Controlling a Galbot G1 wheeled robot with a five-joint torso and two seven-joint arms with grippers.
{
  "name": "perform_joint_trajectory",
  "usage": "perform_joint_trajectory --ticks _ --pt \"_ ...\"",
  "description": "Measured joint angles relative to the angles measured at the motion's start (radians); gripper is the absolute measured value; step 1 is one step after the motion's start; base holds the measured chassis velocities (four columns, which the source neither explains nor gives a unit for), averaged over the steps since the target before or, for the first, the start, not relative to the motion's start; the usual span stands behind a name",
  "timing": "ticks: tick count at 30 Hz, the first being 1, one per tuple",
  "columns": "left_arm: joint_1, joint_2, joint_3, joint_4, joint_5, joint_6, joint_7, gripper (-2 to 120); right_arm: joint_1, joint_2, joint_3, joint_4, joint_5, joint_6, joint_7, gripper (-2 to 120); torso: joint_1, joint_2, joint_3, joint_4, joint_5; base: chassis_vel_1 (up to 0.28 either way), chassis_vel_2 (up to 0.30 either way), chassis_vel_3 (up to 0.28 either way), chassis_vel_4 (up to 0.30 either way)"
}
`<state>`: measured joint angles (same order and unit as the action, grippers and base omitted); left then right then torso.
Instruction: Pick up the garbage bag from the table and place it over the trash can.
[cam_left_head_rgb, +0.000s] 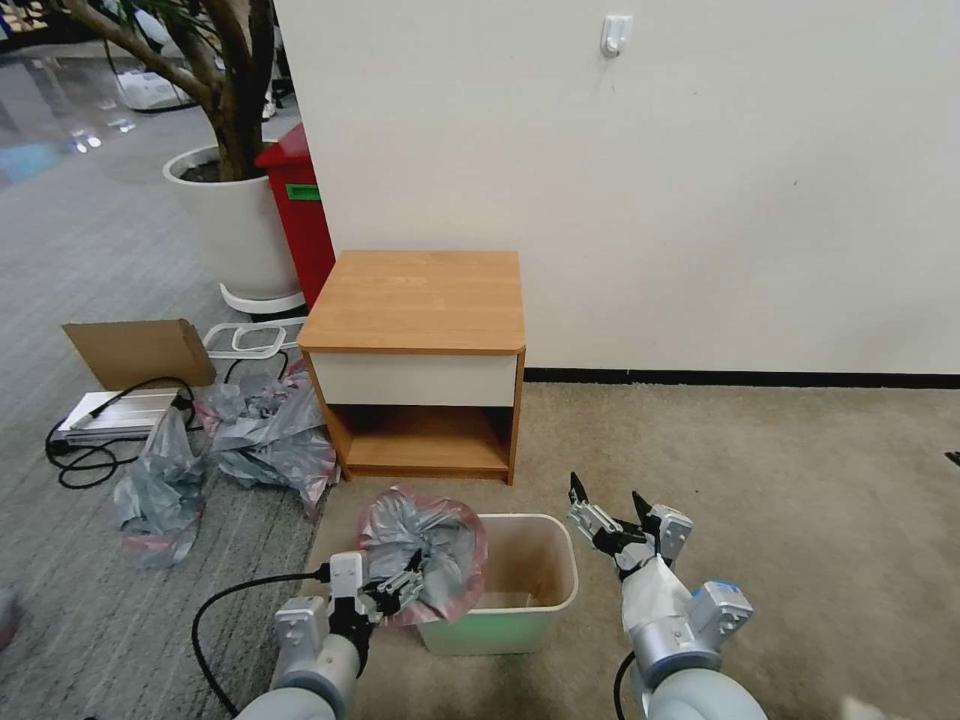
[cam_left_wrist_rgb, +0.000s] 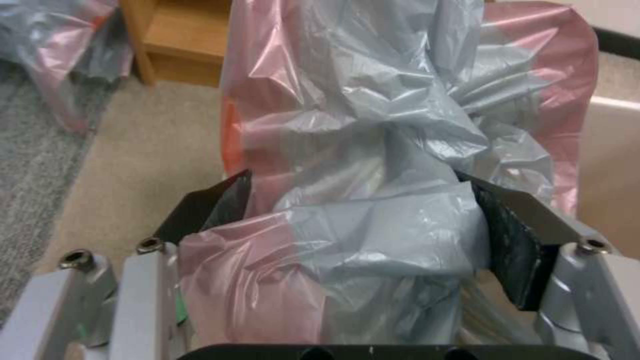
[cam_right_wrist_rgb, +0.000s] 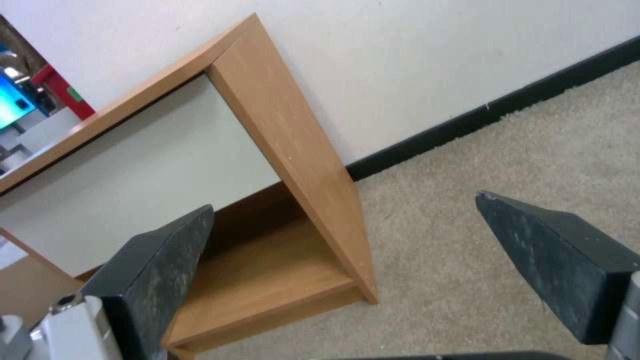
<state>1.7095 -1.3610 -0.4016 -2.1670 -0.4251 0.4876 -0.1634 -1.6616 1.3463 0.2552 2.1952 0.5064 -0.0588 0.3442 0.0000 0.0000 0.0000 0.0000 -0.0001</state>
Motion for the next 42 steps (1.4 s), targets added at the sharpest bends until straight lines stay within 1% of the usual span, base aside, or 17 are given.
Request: perform_joint_trajectory --ticks 4,8,11,12,16,17,21,25,29,31,32,33,35,36,39,40,42 --pt "-0.016 0.011 -0.005 0.008 -0.020 0.037 0.030 74 -0.008 0.002 0.001 0.001 -0.008 0.007 0.000 100 0.000 0.000 0.000 0.0000 0.0000 0.000 0.000 0.000 0.000" --pt "-0.028 0.012 -0.003 0.022 -0.027 0.062 0.052 66 -0.013 0.006 0.001 0.001 -0.016 0.010 0.000 100 0.000 0.000 0.000 0.0000 0.0000 0.000 0.000 0.000 0.000" --pt "-0.038 0.008 0.004 0.037 -0.028 0.065 0.056 53 -0.015 0.012 -0.002 0.001 -0.022 0.012 0.000 100 0.000 0.000 0.000 0.0000 0.0000 0.000 0.000 0.000 0.000" --pt "-0.038 0.008 0.004 0.037 -0.028 0.065 0.056 53 -0.015 0.012 -0.002 0.001 -0.022 0.012 0.000 100 0.000 0.000 0.000 0.0000 0.0000 0.000 0.000 0.000 0.000" --pt "-0.041 0.005 0.012 0.047 -0.025 0.056 0.056 32 -0.017 0.018 -0.008 0.001 -0.030 0.013 0.000 100 0.000 0.000 0.000 0.0000 0.0001 0.000 0.000 0.000 0.000" --pt "-0.041 0.005 0.012 0.047 -0.025 0.056 0.056 32 -0.017 0.018 -0.008 0.001 -0.030 0.013 0.000 100 0.000 0.000 0.000 0.0000 0.0001 0.000 0.000 0.000 0.000" --pt "-0.041 0.004 0.012 0.053 -0.020 0.026 0.053 15 -0.014 0.019 -0.010 -0.001 -0.030 0.013 0.001 100 0.000 0.000 0.000 0.0000 0.0000 0.000 0.000 0.000 0.000" --pt "-0.036 0.001 0.011 0.054 -0.008 0.005 0.048 7 -0.011 0.020 -0.016 -0.003 -0.031 0.013 0.001 100 0.000 0.000 0.000 0.0000 0.0000 0.000 0.000 0.000 0.000" --pt "-0.030 -0.001 0.012 0.055 0.004 -0.023 0.041 7 -0.010 0.022 -0.024 -0.003 -0.036 0.013 0.001 100 0.000 0.000 0.000 -0.0001 0.0000 0.000 0.000 0.000 0.000" --pt "-0.021 -0.002 0.008 0.055 0.019 -0.068 0.037 7 -0.010 0.022 -0.035 -0.001 -0.039 0.013 0.001 100 0.000 0.000 0.000 0.0000 0.0000 0.000 0.000 0.000 0.000" --pt "-0.021 -0.002 0.008 0.055 0.019 -0.068 0.037 7 -0.010 0.022 -0.035 -0.001 -0.039 0.013 0.001 100 0.000 0.000 0.000 0.0000 0.0000 0.000 0.000 0.000 0.000" --pt "-0.015 -0.001 0.006 0.055 0.026 -0.100 0.037 7 -0.011 0.021 -0.041 0.003 -0.039 0.013 -0.006 100 0.000 0.000 0.000 0.0000 0.0000 0.000 0.000 0.000 0.000" --pt "-0.001 0.003 -0.001 0.059 0.044 -0.187 0.057 7 -0.022 0.007 -0.058 0.021 -0.026 0.028 -0.105 100 0.000 0.000 0.000 0.0001 0.0000 0.000 0.000 0.000 0.000" --pt "-0.001 0.003 -0.001 0.059 0.044 -0.187 0.057 7 -0.022 0.007 -0.058 0.021 -0.026 0.028 -0.105 100 0.000 0.000 0.000 0.0001 0.0000 0.000 0.000 0.000 0.000" --pt "0.014 0.010 -0.016 0.060 0.055 -0.296 0.107 7 -0.045 -0.039 -0.092 0.053 -0.044 0.035 -0.320 100 0.000 0.000 0.000 0.0000 -0.0001 0.000 0.000 0.000 0.000" --pt "0.014 0.010 -0.016 0.060 0.055 -0.296 0.107 7 -0.045 -0.039 -0.092 0.053 -0.044 0.035 -0.320 100 0.000 0.000 0.000 0.0000 -0.0001 0.000 0.000 0.000 0.000" --pt "0.021 0.014 -0.026 0.060 0.058 -0.350 0.143 7 -0.042 -0.077 -0.128 0.054 -0.100 0.020 -0.412 100 0.000 0.000 0.000 0.0000 -0.0001 0.000 0.000 0.000 0.000"
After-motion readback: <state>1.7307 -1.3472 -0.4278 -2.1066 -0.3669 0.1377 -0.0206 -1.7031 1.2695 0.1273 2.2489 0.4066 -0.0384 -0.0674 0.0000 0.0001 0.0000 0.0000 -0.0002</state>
